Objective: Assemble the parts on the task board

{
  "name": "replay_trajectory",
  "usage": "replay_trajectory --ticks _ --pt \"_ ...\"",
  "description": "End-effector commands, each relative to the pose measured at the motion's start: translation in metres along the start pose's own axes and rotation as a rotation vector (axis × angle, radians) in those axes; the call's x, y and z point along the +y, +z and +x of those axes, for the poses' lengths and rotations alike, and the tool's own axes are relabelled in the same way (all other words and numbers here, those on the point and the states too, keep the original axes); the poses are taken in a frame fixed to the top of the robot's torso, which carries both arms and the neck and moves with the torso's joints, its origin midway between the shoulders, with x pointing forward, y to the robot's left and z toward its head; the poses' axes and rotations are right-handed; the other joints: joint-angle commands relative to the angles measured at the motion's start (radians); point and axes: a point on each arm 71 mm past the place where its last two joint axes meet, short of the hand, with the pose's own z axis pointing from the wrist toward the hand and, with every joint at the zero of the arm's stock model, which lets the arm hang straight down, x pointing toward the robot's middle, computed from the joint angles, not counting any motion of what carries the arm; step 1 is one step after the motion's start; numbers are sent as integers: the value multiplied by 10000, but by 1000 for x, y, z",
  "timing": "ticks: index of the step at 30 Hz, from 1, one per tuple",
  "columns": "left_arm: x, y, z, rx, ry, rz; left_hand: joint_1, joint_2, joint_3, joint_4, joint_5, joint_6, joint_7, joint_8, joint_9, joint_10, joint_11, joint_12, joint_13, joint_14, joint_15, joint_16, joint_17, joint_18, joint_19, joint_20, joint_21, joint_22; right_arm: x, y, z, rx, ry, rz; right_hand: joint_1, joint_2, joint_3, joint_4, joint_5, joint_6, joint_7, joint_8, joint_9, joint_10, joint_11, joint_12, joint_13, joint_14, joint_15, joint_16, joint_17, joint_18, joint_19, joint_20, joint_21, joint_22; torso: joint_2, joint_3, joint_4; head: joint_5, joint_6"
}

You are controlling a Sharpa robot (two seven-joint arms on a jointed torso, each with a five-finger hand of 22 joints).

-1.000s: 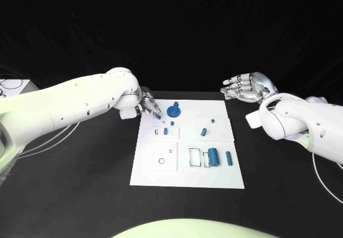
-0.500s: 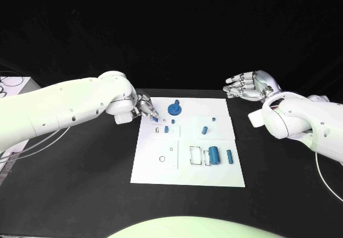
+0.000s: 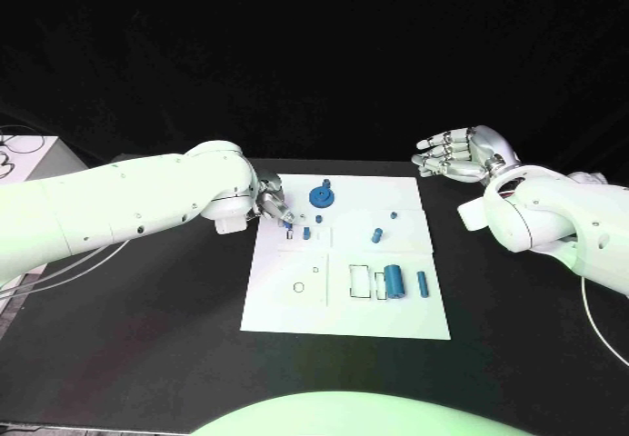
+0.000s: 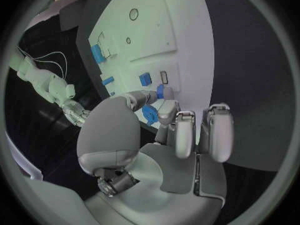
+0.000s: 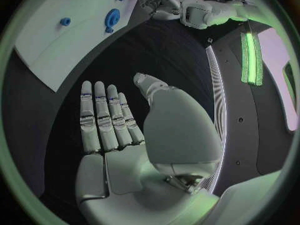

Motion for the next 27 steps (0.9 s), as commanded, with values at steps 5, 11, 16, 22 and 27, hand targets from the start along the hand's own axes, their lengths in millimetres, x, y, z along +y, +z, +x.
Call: replay_trajectory --ticks 5,11,16,22,27 --pt "-3 0 4 -162 498 -32 -27 67 1843 -1927 33 110 -59 50 9 59 -1 34 15 1041 -51 34 2635 -170 492 -77 45 1604 0 0 2 169 16 -82 -107 3 62 14 34 62 320 -47 -15 55 39 -69 -4 -66 -16 -40 -9 65 -97 4 -3 -4 4 2 11 -17 -40" --pt "-4 -1 7 -56 623 -16 -34 62 1852 -1937 40 116 -61 53 8 73 -3 50 38 1041 -53 34 2635 -176 504 -78 63 1627 0 0 2 167 15 -81 -107 3 62 14 34 62 320 -47 -15 55 39 -69 -4 -66 -16 -40 -9 65 -97 4 -3 -4 0 1 5 -13 -59" --pt "-6 -2 10 41 720 25 -34 62 1852 -1937 40 116 -61 53 8 73 -3 50 38 1041 -53 34 2635 -176 504 -78 63 1627 0 0 1 163 14 -82 -111 -3 70 1 36 65 321 -57 -21 69 40 -101 -4 -66 -14 -38 -44 66 -103 7 -2 -4 -4 2 7 -9 -70" --pt "-8 -3 13 151 808 74 -41 59 1861 -1944 48 121 -63 56 8 79 -6 56 47 1041 -55 34 2635 -178 509 -80 71 1636 0 0 2 172 15 -81 -111 -3 70 1 36 65 321 -57 -21 69 40 -101 -4 -66 -14 -38 -44 66 -103 7 -2 -4 -2 0 11 -4 -74" --pt "-8 -3 14 182 904 65 -41 59 1861 -1944 48 121 -63 56 8 79 -6 56 47 1041 -55 34 2635 -178 509 -80 71 1636 0 0 2 178 17 -79 -111 -3 70 1 36 65 321 -57 -21 69 40 -101 -4 -66 -14 -38 -44 66 -103 7 -2 -4 -5 3 0 8 -74"
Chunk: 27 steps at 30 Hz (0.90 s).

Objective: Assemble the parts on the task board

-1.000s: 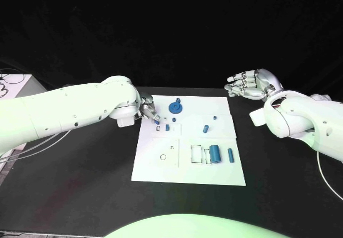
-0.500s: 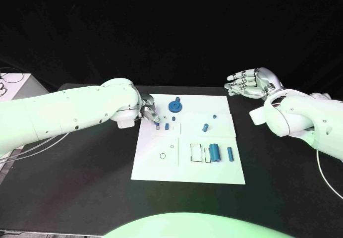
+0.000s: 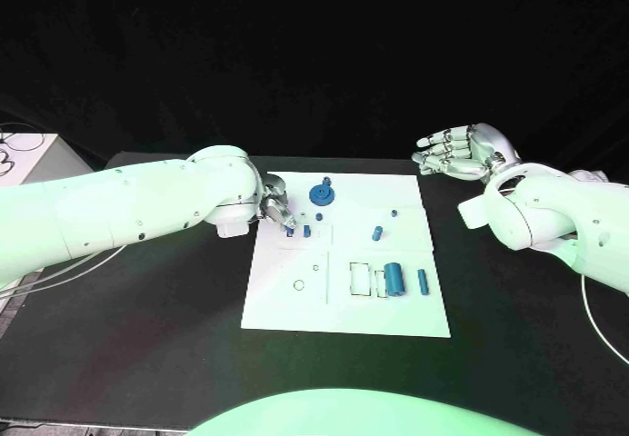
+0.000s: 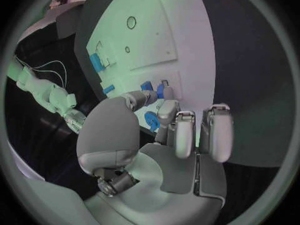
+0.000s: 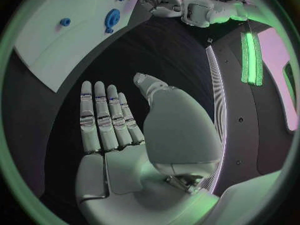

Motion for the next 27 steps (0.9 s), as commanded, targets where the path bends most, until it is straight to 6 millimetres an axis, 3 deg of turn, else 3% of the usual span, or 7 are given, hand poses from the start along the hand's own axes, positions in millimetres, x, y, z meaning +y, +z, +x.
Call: replay_trajectory --ticks 1,27 --pt "-1 0 2 136 252 -6 8 107 1695 -1778 68 118 -61 54 17 81 -8 55 9 1041 -57 34 2635 -178 509 -81 33 1636 1 0 2 162 14 -90 -111 -3 71 0 36 65 321 -58 -9 33 4 -36 -5 -66 -14 -38 -8 66 -66 -31 -2 -4 1 1 -7 5 -3" --pt "1 1 7 216 369 -20 -7 106 1713 -1789 80 126 -64 57 15 78 -11 47 -3 1041 -60 34 2635 -176 506 -84 28 1630 0 0 2 173 17 -78 -111 -3 71 0 36 65 321 -58 -9 33 4 -36 -5 -66 -14 -38 -8 66 -66 -31 -2 -4 5 0 -12 11 -18"
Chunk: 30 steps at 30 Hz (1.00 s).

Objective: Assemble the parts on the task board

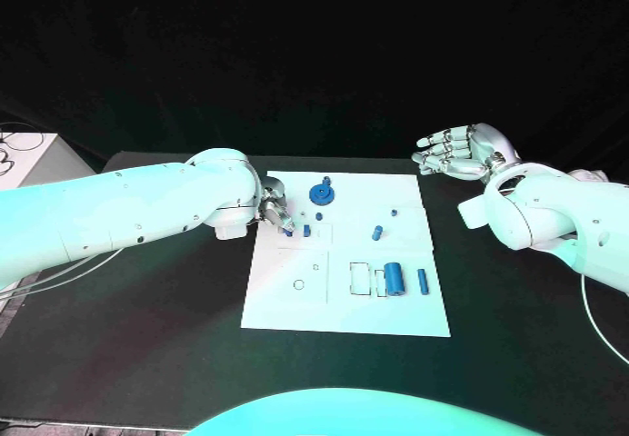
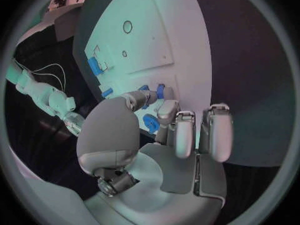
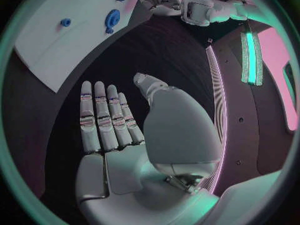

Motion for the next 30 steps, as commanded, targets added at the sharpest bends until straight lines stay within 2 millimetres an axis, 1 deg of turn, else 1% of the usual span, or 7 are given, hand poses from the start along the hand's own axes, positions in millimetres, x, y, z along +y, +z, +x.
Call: replay_trajectory --ticks 1,8,15,20,24,30 --pt "-1 0 3 168 160 53 -11 102 1712 -1790 47 126 -64 41 9 80 -13 48 0 1041 -61 34 2635 -178 543 -47 28 1630 1 0 2 156 13 -90 -111 -3 71 0 36 66 321 -58 -10 33 5 -36 -5 -66 -14 -38 -10 65 -66 -30 -2 -4 2 5 -5 6 -9" --pt "0 1 2 151 211 27 -28 103 1732 -1802 52 132 -66 43 6 81 -15 45 -3 1041 -64 34 2635 -179 546 -51 33 1636 0 0 1 155 12 -87 -119 -6 82 -13 36 69 324 -70 -17 47 7 -74 -5 -66 -12 -37 -51 66 -74 -27 -1 -3 -3 3 0 0 -2" --pt "-1 1 2 252 326 41 -30 102 1738 -1808 53 134 -68 44 5 89 -16 54 12 1041 -65 34 2635 -190 566 -51 65 1674 0 0 1 154 12 -86 -119 -6 82 -13 36 69 324 -70 -17 47 7 -74 -5 -66 -12 -37 -51 66 -74 -27 -1 -3 -5 5 -10 3 -13" --pt "-1 1 3 299 399 59 -30 101 1740 -1811 54 135 -70 44 5 89 -17 54 12 1041 -66 34 2635 -192 570 -51 71 1681 0 0 1 148 10 -82 -119 -6 82 -13 36 69 324 -70 -17 47 7 -74 -5 -66 -12 -37 -51 66 -74 -27 -1 -3 3 2 -6 -25 -11" --pt "-3 1 3 344 436 100 -30 98 1744 -1818 55 137 -72 45 5 99 -18 67 31 1041 -67 34 2635 -194 574 -51 78 1690 0 0 1 152 11 -84 -119 -6 82 -13 36 69 324 -70 -17 47 7 -74 -5 -66 -12 -37 -51 66 -74 -27 -1 -3 -1 0 3 -14 -24" --pt "-5 2 4 440 465 123 -35 94 1750 -1825 57 142 -74 46 3 104 -20 71 37 1041 -68 34 2635 -196 577 -52 83 1696 0 0 2 160 14 -88 -119 -6 82 -13 36 69 324 -70 -17 47 7 -74 -5 -66 -12 -37 -51 66 -74 -27 -1 -3 1 7 -7 -9 -33"
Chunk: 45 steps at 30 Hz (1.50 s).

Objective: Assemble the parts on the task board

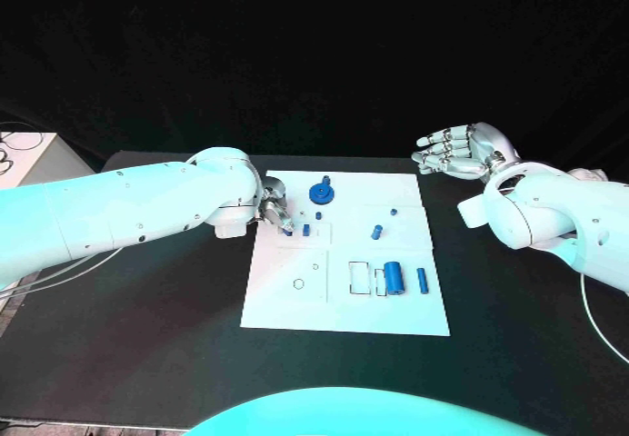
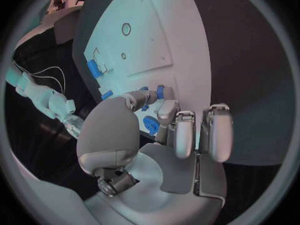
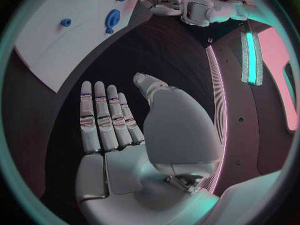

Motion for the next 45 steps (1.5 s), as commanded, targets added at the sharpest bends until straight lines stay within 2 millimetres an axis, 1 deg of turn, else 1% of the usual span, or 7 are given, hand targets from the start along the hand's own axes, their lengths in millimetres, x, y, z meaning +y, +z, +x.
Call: replay_trajectory --ticks 1,25,31,37,38,40,45 --pt "-4 1 4 337 208 124 -35 94 1749 -1826 37 95 -61 68 9 74 6 57 14 1041 -69 34 2635 -196 576 -53 44 1696 1 0 2 154 12 -96 -119 -6 53 15 36 69 324 -31 -9 48 7 -35 -5 -66 -12 -37 -10 66 -75 -27 -1 -3 -1 4 0 6 -11" --pt "-11 13 11 679 228 -89 -208 87 1665 -1772 -31 88 -52 61 -7 138 19 121 113 1041 -56 34 2635 -166 517 -57 -48 1589 1 -1 2 183 26 -92 -119 -6 53 15 36 69 324 -31 -9 48 7 -35 -5 -66 -12 -37 -10 66 -75 -27 -1 -3 8 4 -3 -60 -89" --pt "-8 13 11 646 171 -206 -511 1 887 -1584 -185 -18 -138 121 38 176 -26 114 140 1041 -82 34 2635 -153 486 -69 -96 1547 1 -1 2 178 24 -88 -132 -7 67 -1 34 75 326 -47 -18 69 9 -83 -4 -65 -9 -35 -63 66 -85 -23 0 -3 -6 6 13 -73 -86" --pt "-2 13 8 446 57 -379 -1106 -85 -713 -590 -250 46 -222 40 -154 49 -88 43 84 1041 -148 34 2635 -140 463 -129 -162 1492 1 -1 2 177 23 -89 -135 -8 68 -3 34 75 327 -51 -19 71 9 -91 -4 -66 -8 -35 -72 66 -87 -23 0 -3 -11 1 10 -77 -61" --pt "-1 13 8 432 52 -388 -1106 -85 -713 -590 -250 46 -222 40 -154 49 -88 43 84 1041 -148 34 2635 -140 463 -129 -162 1492 1 -1 2 177 23 -89 -135 -8 68 -3 34 75 327 -51 -19 71 9 -91 -4 -66 -8 -35 -72 66 -87 -23 0 -3 -12 1 10 -77 -55" --pt "1 13 8 364 28 -423 -1596 -276 -1544 23 -302 104 -166 19 -218 2 -45 21 62 1041 -118 34 2635 -137 457 -117 -183 1475 1 -1 2 174 22 -89 -135 -8 68 -3 34 75 327 -51 -19 71 9 -91 -4 -66 -8 -35 -72 66 -87 -23 0 -3 -5 -1 7 -81 -39" --pt "3 11 6 190 -42 -431 -1383 -296 -2510 613 -266 81 -160 -32 -316 -62 -41 -3 52 1041 -120 34 2635 -131 452 -117 -213 1454 1 -1 1 171 20 -89 -135 -8 68 -3 34 75 327 -51 -19 71 9 -91 -4 -66 -8 -35 -72 66 -87 -23 0 -3 -1 -7 3 -89 -20"
